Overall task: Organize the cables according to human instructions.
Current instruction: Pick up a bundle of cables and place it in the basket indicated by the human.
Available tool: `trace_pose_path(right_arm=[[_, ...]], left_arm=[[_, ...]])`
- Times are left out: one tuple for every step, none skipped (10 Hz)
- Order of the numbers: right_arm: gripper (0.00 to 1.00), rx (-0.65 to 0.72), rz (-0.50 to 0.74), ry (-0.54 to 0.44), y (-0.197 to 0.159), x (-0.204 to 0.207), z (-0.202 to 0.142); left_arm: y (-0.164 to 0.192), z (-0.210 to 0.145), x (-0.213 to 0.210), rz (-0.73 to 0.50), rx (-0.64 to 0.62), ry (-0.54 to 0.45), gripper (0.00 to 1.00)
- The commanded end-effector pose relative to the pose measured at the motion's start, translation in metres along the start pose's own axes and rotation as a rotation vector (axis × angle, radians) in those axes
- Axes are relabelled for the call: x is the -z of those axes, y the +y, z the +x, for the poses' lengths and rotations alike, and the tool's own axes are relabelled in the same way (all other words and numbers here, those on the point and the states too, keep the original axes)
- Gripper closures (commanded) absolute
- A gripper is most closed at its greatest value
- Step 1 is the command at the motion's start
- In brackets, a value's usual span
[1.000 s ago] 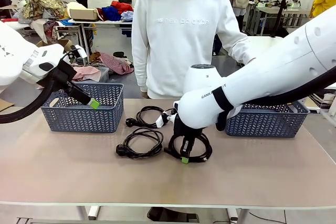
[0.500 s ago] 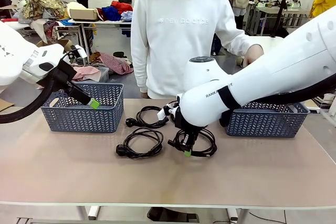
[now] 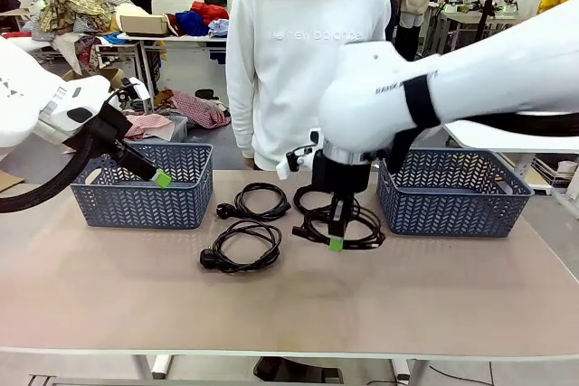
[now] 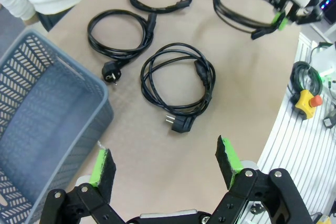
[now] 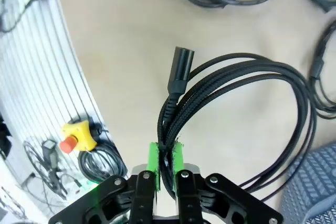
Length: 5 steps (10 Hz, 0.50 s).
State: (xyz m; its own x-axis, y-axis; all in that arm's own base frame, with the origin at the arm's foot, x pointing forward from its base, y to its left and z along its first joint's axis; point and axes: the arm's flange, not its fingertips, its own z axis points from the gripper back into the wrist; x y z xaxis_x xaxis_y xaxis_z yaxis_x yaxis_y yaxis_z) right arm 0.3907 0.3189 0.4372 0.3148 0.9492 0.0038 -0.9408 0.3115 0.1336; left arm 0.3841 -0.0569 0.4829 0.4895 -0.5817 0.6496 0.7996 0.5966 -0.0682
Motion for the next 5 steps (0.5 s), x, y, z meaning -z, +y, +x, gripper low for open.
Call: trace_pose_path(right_arm=[[1.00, -0.079, -0.028, -0.009, -0.012, -0.030, -0.016], [1.00, -0.122, -0.048, -0.009, -0.020, -0.046, -0.025], [1.00, -0.155, -0.085, 0.000, -0.030, -0.063, -0.037], [1.00, -0.191, -0.094, 0.009, -0.039, -0.076, -0.048], [1.00, -0.225, -0.108, 0.017, -0.049, -0.087, -0.060]], left_arm=[[0.003, -0.001, 0.001, -0.018, 0.014, -0.019, 0.00], [0.003, -0.001, 0.001, -0.018, 0.014, -0.019, 0.00], [0.003, -0.001, 0.001, -0.018, 0.014, -0.019, 0.00], [0.003, -0.001, 0.001, -0.018, 0.014, -0.019, 0.00], [0.003, -0.001, 0.001, -0.018, 0.014, -0.019, 0.00]])
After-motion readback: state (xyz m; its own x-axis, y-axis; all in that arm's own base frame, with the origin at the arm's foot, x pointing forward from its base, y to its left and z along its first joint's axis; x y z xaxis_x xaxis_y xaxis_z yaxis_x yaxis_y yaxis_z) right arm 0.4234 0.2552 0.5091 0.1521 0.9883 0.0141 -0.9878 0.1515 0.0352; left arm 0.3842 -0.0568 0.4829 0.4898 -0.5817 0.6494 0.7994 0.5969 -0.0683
